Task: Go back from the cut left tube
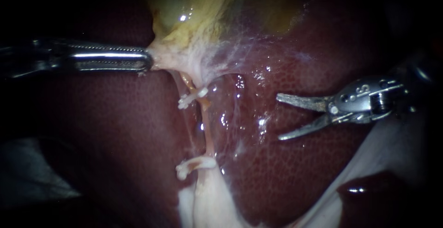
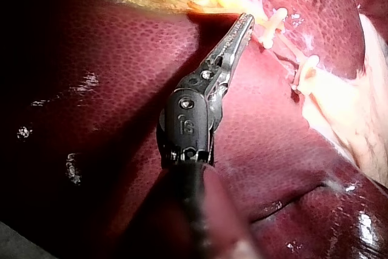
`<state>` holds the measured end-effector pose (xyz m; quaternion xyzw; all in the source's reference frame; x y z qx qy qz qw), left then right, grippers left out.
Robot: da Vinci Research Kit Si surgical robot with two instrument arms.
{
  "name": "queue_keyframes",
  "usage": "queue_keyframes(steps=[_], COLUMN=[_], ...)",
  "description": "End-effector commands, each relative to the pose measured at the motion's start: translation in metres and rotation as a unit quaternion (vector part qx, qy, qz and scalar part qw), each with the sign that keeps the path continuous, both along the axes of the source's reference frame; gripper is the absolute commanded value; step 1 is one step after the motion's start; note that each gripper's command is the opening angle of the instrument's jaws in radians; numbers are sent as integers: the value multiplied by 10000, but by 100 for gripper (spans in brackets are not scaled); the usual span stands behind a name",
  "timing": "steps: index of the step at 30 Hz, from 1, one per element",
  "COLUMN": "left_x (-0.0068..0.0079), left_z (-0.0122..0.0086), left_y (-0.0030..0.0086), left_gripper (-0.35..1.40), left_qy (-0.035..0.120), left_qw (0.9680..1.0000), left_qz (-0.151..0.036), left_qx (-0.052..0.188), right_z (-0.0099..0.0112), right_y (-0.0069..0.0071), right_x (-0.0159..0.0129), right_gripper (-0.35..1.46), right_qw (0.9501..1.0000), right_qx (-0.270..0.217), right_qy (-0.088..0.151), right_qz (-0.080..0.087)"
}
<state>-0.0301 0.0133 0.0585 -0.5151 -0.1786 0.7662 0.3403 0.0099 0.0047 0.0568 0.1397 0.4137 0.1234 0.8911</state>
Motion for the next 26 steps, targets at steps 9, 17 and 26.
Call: queue_keyframes(steps=[9, 17, 26], left_x=[-15, -25, -22], left_z=[35, 47, 41], left_y=[-9, -16, -14], left_gripper=[-35, -35, -35], left_qy=[55, 103, 92], left_qw=[9999, 9999, 9999], left_qz=[-43, 39, 49], left_qx=[-96, -93, -76], right_z=[0, 0, 2], right_y=[-1, -2, -4], right_x=[2, 1, 6], right_gripper=[145, 145, 145], right_qw=[9998, 9998, 9998], right_qx=[-104, -93, -43], right_qy=[-90, -95, -42], right_qz=[-110, -125, -172])
